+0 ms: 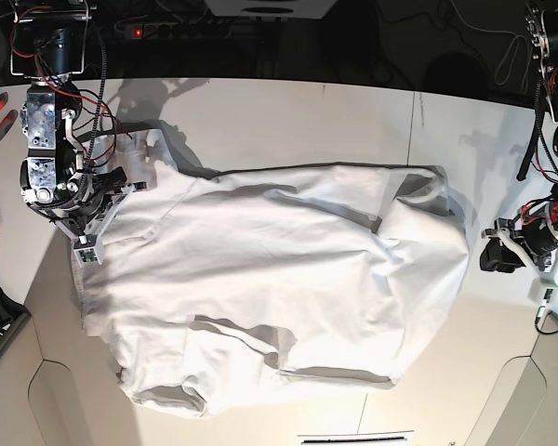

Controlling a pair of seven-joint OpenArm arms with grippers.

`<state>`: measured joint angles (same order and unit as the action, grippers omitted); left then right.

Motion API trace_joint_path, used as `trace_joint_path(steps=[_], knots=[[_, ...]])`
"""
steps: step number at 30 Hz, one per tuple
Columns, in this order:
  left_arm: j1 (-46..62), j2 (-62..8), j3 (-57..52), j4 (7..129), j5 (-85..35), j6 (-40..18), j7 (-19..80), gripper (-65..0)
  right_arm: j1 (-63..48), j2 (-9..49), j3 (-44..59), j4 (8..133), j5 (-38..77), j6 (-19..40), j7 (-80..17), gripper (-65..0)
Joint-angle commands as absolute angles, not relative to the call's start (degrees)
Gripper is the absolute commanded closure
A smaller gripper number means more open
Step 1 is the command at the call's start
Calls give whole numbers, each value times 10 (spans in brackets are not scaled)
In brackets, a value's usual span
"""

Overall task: Layout the t-shirt on the table in an organized manner, then fold the t-shirt properly
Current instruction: 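Release the shirt with the left gripper and raise it away, then grasp the shirt edge with the left gripper and pull it outward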

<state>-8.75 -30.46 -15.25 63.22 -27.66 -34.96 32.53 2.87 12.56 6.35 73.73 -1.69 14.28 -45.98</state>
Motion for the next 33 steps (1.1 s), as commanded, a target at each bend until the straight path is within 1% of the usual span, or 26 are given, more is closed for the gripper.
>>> trace_joint_path(steps=[1,4,5,9,13,16,19,20,21,22,24,25,33], knots=[[-93,-316,-162,641,-284,-357,316,-282,22,133,65,728,-34,137,-504,0],[-81,-315,-159,640,-271,-356,330,-373,22,133,65,728,-34,137,-504,0],[-75,-314,-157,637,-271,-353,330,-379,22,133,65,728,-34,137,-504,0],[-57,-297,-152,620,-272,-350,330,-379,22,133,65,728,-34,137,-504,0],[-54,-266,-152,614,-276,-357,330,-379,22,133,65,728,-34,137,-504,0],[-56,-249,-152,614,-310,-359,330,-378,22,133,65,728,-34,137,-504,0],[-56,-244,-152,614,-337,-385,328,-377,22,133,65,728,-34,137,-506,0],[-56,-245,-152,614,-346,-389,328,-366,22,133,65,728,-34,137,-506,0],[-57,-245,-152,614,-353,-395,328,-325,22,133,65,728,-34,137,-506,0],[-57,-246,-152,614,-360,-400,328,-249,22,133,65,728,-34,137,-506,0],[-57,-246,-152,614,-375,-400,317,-39,22,133,65,728,-34,137,-506,0],[-57,-246,-154,614,-382,-400,309,0,22,133,65,728,-34,137,-506,0],[-59,-246,-157,615,-466,-400,303,0,22,133,65,728,-23,137,-506,0]])
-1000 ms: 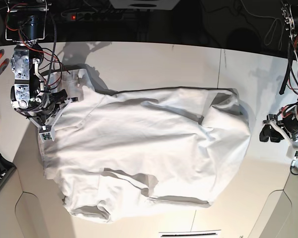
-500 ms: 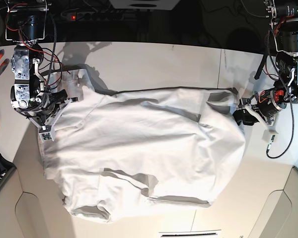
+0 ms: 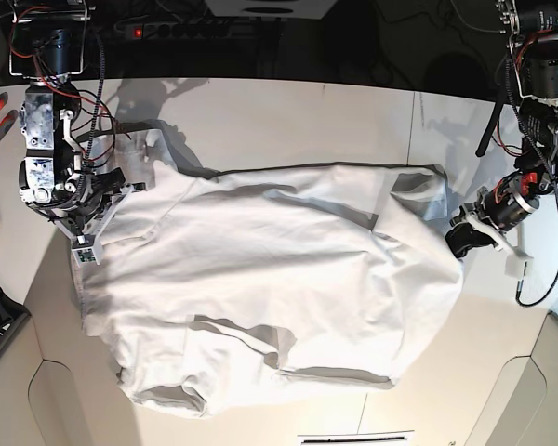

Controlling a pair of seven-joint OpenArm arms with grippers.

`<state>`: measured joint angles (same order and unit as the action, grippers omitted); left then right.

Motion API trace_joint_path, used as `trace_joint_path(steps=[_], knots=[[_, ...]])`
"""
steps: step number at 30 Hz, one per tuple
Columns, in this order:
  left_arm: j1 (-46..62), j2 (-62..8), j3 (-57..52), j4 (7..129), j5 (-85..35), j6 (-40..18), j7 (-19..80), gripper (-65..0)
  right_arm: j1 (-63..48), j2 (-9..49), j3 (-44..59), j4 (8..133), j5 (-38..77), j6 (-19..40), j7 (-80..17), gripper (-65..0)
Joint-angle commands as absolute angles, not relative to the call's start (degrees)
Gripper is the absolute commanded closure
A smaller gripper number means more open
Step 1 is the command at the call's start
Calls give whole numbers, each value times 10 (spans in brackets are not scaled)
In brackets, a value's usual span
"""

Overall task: Layout the t-shirt on the table in an organized manner, then fold the t-shirt properly
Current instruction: 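Grasp the shirt edge with the left gripper and pull it outward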

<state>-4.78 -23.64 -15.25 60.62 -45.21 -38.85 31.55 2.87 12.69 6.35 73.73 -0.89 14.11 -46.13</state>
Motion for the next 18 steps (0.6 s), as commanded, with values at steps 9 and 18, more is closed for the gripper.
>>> trace_joint_path(steps=[9,18], knots=[[-67,-246,-232,660,-559,-400,358,0,22,133,65,728,-24,137,-506,0],[-100,-286,-249,759,-535,-400,469,0,22,133,65,728,-25,137,-506,0]])
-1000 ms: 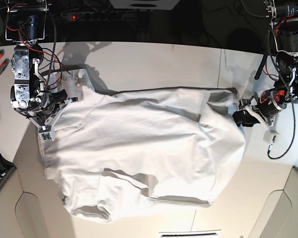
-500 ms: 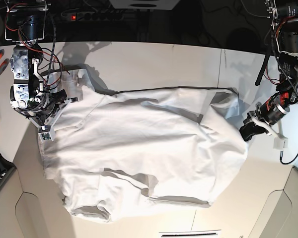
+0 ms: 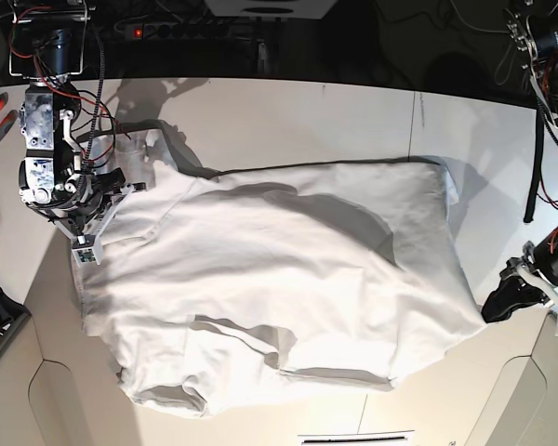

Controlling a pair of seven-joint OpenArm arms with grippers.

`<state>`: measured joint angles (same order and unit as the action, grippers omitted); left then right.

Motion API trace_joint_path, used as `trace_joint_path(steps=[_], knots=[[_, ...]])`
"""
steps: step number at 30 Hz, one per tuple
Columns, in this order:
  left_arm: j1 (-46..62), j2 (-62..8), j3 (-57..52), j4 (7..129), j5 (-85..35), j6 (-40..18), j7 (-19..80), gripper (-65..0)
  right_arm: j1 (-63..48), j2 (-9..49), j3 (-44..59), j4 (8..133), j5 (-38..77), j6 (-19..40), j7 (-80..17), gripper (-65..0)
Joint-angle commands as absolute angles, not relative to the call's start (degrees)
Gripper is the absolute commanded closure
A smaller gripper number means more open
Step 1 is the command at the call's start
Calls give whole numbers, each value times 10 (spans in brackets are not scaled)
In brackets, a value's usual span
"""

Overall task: Layout the t-shirt on the table in an organized manner, then fold the t-shirt properly
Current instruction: 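Grasp the shirt edge with the left gripper and pull it outward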

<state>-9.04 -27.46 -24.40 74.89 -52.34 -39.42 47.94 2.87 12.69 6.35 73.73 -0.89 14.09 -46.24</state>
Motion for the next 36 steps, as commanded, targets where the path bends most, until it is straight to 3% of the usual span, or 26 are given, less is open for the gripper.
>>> trace_joint_path(steps=[1,8,14,20,21,23,25,36], knots=[[-100,-295,-249,762,-520,-400,476,0,22,133,65,728,-26,137,-506,0],[-100,-351,-249,762,-416,-400,567,0,22,133,65,728,-26,137,-506,0],[-98,-399,-249,762,-357,-400,582,0,22,133,65,728,-26,137,-511,0],[-77,-415,-249,762,-386,-400,591,0,22,133,65,728,-26,137,-513,0],[-65,-414,-248,762,-407,-400,595,-49,22,133,65,728,-26,137,-514,0],[-34,-411,-243,762,-453,-400,596,-238,22,133,65,728,-26,137,-514,0],[-1,-397,-243,762,-469,-400,596,-334,22,133,65,728,-26,137,-514,0],[62,-262,-240,761,-385,-400,510,-335,22,133,65,728,-26,137,-514,0]])
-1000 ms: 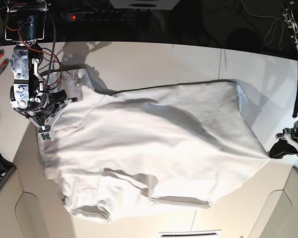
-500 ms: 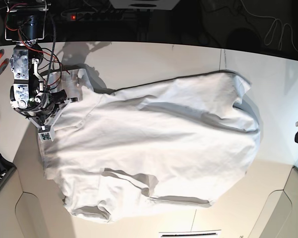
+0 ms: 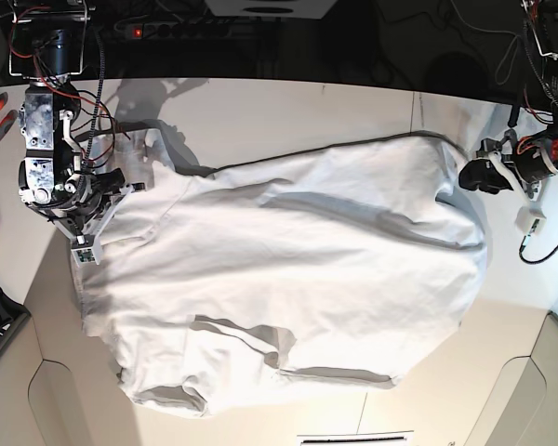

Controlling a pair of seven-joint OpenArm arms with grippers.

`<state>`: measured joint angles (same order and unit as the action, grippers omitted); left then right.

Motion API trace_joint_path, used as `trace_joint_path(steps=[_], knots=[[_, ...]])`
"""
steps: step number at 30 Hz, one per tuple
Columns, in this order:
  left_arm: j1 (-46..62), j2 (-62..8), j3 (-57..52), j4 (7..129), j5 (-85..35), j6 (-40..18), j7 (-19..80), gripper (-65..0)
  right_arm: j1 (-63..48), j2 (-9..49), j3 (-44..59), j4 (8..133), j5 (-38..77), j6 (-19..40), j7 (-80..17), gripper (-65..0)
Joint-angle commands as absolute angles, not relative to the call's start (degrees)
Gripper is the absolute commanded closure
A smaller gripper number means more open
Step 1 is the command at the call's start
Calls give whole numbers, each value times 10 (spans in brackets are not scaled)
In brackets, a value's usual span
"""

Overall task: Layout the t-shirt on the table in an organized manner, then fold the t-shirt properly
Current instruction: 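Grasp the shirt edge with the left gripper and pull it outward, then pull the shirt edge outward with the left gripper, then release and regrasp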

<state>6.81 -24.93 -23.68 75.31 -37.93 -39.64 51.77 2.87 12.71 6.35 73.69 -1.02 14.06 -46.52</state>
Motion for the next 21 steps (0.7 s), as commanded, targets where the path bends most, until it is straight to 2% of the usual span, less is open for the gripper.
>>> trace_joint_path(steps=[1,11,12,13,14,16,21], knots=[[62,-257,-235,761,-385,-400,510,-335,22,133,65,728,-26,137,-514,0],[62,-252,-131,761,-296,-379,474,-332,22,133,65,728,-26,137,-514,0],[62,-252,-123,761,-289,-379,474,-313,22,133,65,728,-26,137,-514,0],[62,-252,-116,761,-280,-379,474,-268,22,133,65,728,-26,137,-514,0],[62,-252,-112,761,-273,-379,474,-198,22,133,65,728,-26,137,-514,0],[62,-253,-112,761,-267,-379,475,-14,22,133,65,728,-26,137,-514,0],[62,-269,-113,761,-259,-362,516,0,22,133,65,728,-26,137,-514,0]])
